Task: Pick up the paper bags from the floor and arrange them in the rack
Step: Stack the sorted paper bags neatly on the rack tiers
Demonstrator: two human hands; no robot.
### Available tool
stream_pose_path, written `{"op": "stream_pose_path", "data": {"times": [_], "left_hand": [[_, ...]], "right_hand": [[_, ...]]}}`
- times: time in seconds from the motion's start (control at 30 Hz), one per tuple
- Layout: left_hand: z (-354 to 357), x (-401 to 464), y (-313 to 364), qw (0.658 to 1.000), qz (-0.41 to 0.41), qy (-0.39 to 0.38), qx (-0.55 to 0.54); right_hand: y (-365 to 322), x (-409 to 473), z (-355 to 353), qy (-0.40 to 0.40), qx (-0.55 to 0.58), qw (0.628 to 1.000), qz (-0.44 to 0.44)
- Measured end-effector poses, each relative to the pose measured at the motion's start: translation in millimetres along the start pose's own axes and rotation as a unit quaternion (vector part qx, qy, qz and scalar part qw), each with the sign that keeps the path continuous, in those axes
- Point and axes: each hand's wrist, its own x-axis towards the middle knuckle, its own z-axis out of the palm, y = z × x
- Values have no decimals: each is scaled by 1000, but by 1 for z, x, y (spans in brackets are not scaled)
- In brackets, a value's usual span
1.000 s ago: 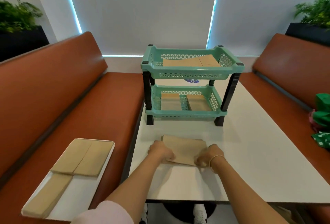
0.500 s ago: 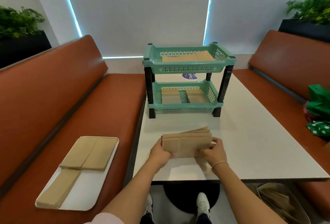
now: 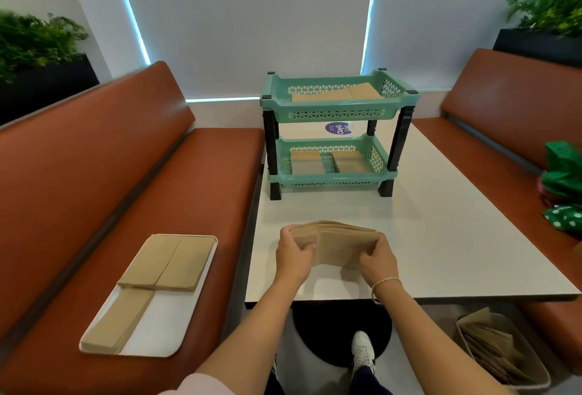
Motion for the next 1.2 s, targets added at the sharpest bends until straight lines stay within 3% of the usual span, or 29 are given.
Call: {"op": "stream_pose_path", "data": {"times": [0.17,0.4,0.7,0.83,0.93,1.0,1.1,1.2], "left_hand": [[1,-2,7,1000,23,2,-14],[-3,-8,-5,995,56,-38,68],[-2,0,-1,988,87,-37,121],[-8,3,1,961,99,-46,253],[-10,8,15,896,138,-20,423],[-7,12,26,868,181,-49,460],[0,11,35,862,174,-111,463],[-1,13,33,897,146,-91,407]], "right_hand": [[-8,0,-9,14,2,1000,-13],[13,-11,-7,-22,-14,999,46],[14,-1,-6,-28,-60,997,40],[18,-2,-9,-44,-84,995,30],[14,-1,-12,-57,-104,993,10],[11,0,-15,-66,-121,990,-13],[3,1,-19,-76,-113,990,-40],[-3,4,-23,-44,-21,998,-42]]}}
